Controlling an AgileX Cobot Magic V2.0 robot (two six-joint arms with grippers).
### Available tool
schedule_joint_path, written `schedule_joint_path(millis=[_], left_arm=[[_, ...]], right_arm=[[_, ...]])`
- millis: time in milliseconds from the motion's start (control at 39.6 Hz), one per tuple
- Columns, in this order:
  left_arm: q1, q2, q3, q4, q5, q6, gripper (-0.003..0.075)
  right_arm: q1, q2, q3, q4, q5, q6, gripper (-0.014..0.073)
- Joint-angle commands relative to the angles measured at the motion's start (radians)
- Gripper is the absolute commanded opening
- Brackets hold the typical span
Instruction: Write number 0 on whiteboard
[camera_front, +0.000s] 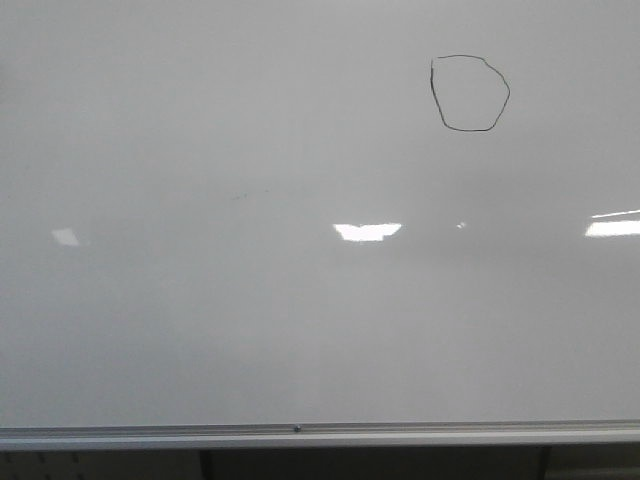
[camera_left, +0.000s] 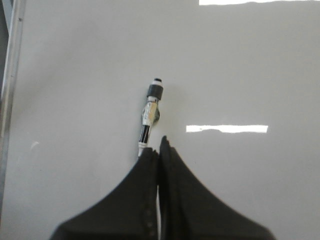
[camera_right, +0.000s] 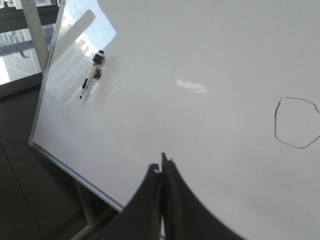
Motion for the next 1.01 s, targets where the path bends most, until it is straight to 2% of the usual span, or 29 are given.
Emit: schedule_joint_path(millis=[0,227,985], left_arm=[[-0.03,-0.019,0.066,0.023,-0.17,-0.027,-0.002],[-0.032,-0.019,0.197,0.022,-0.242,-0.028,-0.002],[-0.032,-0.017,0.195,0.022,-0.228,-0.028,-0.002]], right_arm=[[-0.004,0.007,-0.025,0.025,-0.042,-0.004,-0.0068],[-0.004,0.007,-0.025,0.025,-0.041,-0.004,-0.0068],[-0.004,0.007,-0.025,0.025,-0.041,-0.004,-0.0068]])
